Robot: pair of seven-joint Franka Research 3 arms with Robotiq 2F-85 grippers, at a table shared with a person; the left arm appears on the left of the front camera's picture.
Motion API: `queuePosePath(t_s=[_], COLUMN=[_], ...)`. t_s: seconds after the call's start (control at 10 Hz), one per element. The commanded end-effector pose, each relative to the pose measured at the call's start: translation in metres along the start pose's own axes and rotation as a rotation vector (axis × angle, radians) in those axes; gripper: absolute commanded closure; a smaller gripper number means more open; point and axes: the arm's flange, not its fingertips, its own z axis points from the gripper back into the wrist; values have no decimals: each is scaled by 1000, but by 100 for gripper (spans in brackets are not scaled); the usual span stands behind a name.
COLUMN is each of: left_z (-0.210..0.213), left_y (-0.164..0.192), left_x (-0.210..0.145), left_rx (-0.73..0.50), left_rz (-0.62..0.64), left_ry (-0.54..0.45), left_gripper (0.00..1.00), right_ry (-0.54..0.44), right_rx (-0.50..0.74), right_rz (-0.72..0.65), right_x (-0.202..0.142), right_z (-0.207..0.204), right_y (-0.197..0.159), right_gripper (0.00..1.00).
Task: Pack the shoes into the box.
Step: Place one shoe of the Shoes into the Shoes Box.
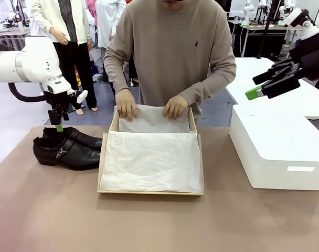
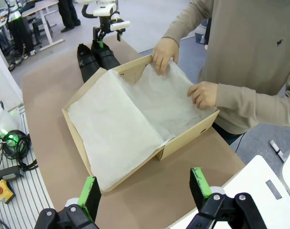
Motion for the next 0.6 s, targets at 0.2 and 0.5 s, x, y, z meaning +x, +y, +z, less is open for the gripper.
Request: queuePosePath(t_s=[0.2,0.5], left_z=[-7,-16], left_y=[6,5], left_x=[-1,-2], left_rx=[-21,-43], left_rz=[-28,-26], left_ry=[17,23], left_gripper=[0,0], right_ry=[-20,-20], right_rx=[15,15], right_rz=[15,15], right_x=[0,0], right_z=[-1,-1], right_y=[-2,-2], right_gripper=[0,0])
